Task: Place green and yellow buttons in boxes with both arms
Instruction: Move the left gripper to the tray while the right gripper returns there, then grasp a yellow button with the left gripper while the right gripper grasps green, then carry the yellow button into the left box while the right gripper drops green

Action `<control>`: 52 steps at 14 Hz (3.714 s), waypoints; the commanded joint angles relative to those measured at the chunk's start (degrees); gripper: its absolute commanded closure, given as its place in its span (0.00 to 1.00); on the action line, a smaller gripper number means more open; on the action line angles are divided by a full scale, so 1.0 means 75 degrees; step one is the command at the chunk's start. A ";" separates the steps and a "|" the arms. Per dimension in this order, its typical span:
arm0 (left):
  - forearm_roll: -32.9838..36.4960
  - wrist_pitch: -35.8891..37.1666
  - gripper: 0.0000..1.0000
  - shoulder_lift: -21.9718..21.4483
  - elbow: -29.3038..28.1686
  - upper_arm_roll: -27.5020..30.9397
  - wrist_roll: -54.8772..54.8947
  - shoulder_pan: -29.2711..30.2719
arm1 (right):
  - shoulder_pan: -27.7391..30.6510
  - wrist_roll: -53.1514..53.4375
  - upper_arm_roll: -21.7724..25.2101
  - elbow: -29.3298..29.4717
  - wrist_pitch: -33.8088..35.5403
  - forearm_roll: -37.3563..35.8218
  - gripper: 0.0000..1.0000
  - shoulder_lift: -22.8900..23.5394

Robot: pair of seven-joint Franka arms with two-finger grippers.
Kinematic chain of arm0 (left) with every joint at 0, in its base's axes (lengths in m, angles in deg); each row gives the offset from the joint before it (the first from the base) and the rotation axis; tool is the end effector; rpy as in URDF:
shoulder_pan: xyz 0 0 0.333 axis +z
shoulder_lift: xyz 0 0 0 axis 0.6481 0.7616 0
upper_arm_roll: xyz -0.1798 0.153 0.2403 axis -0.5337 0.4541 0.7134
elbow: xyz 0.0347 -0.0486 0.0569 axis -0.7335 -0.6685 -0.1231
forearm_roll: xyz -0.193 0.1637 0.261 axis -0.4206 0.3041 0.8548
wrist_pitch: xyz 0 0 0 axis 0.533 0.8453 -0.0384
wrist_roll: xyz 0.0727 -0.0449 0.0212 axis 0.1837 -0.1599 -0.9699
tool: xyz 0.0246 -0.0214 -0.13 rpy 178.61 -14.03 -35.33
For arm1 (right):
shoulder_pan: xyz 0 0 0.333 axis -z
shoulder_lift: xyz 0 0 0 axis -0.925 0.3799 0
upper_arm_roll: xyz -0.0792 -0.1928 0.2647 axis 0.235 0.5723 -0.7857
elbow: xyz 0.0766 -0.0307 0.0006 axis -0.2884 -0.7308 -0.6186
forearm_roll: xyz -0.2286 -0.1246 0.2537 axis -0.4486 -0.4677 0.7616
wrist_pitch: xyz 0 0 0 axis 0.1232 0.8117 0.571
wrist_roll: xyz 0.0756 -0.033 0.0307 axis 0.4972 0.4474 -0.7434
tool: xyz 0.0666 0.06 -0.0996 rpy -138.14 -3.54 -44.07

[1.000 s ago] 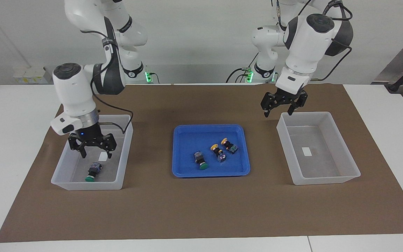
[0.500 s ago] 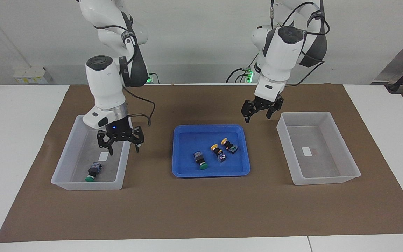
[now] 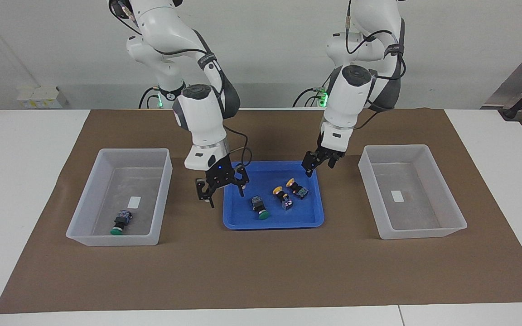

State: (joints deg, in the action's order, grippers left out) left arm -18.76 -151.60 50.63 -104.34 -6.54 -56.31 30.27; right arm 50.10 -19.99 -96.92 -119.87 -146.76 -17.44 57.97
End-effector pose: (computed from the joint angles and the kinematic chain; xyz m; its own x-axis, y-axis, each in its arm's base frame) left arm 0.5084 -0.2534 0.4162 0.8873 0.4546 0.0774 0.4373 -0.8828 0.1717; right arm 0.6018 0.2746 0.3967 0.8384 0.3565 0.4124 0.3895 -0.9210 0.0044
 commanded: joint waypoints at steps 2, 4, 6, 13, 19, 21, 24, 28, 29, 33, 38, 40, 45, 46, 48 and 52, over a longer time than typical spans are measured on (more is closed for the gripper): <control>-0.0036 -0.0885 0.00 0.0610 -0.0119 0.0124 -0.0861 -0.0349 | -0.0350 0.0251 0.0021 0.0161 -0.0455 0.0029 0.00 0.0506; -0.0036 -0.1132 0.00 0.0821 -0.0119 0.0136 -0.0979 -0.0407 | -0.0539 0.0639 0.0021 0.0137 -0.0805 0.0029 0.00 0.0728; -0.0024 -0.1529 0.00 0.1137 -0.0119 0.0148 -0.1108 -0.0407 | -0.0714 0.0698 0.0021 0.0137 -0.1134 0.0029 0.00 0.0928; -0.0024 -0.1894 0.10 0.1584 -0.0131 0.0160 -0.1530 -0.0524 | -0.0750 0.0675 0.0032 -0.0260 -0.1357 -0.0077 0.00 0.1046; -0.0024 -0.2094 0.63 0.1631 -0.0307 0.0160 -0.1624 -0.0607 | -0.0750 0.0675 0.0044 -0.0437 -0.1381 -0.0077 0.93 0.1034; -0.0012 -0.2082 0.84 0.1631 -0.0307 0.0160 -0.1613 -0.0607 | -0.0657 0.0698 0.0056 -0.0437 -0.1347 -0.0077 1.00 0.0894; 0.0233 -0.1954 1.00 0.1631 -0.0214 0.0183 -0.1566 -0.0595 | -0.0201 0.0896 0.0044 -0.0693 -0.1171 -0.0077 1.00 0.0181; 0.0842 -0.0469 1.00 0.1631 0.0826 0.0207 -0.1542 -0.0455 | 0.0186 0.1588 0.0067 -0.1232 -0.0247 -0.0065 1.00 -0.0979; 0.0843 -0.0082 1.00 0.1619 0.1120 0.0207 -0.1507 -0.0408 | 0.0523 0.1612 0.0056 -0.1350 -0.0082 -0.0077 1.00 -0.1237; 0.0890 0.1406 1.00 0.1490 0.2198 0.0207 -0.1285 -0.0010 | 0.1638 0.1518 0.0044 -0.1445 0.0959 -0.0065 1.00 -0.2093; 0.0902 0.3273 1.00 0.1339 0.3268 0.0183 0.1357 0.1102 | 0.2775 0.1309 0.0044 -0.1526 0.1068 0.0041 1.00 -0.2107; 0.0844 0.3250 1.00 0.1314 0.3162 0.0183 0.2752 0.1699 | 0.3068 0.0829 0.0044 -0.1562 0.0998 0.0041 1.00 -0.1897; 0.0750 0.2609 1.00 0.1081 0.2357 0.0171 0.5145 0.2778 | 0.3468 0.0395 0.0044 -0.1562 0.0310 0.0041 1.00 -0.1113; 0.0692 0.2095 1.00 0.0906 0.1843 0.0171 0.5509 0.2966 | 0.3480 0.0301 0.0044 -0.1562 -0.0019 0.0052 1.00 -0.0902; 0.0644 0.1133 1.00 0.0775 0.0986 0.0171 0.5886 0.3190 | 0.3538 0.0206 0.0044 -0.1539 -0.0523 0.0041 1.00 -0.0561; 0.0644 -0.0273 1.00 0.0880 -0.0011 0.0195 0.6063 0.3214 | 0.3585 0.0194 0.0056 -0.1527 -0.0911 0.0029 1.00 -0.0186</control>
State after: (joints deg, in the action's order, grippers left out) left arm -13.07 -148.41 59.58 -98.90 -4.77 -12.29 53.78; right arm 75.80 -16.91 -95.72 -131.46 -151.74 -17.40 55.60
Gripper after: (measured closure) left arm 0.537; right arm 0.599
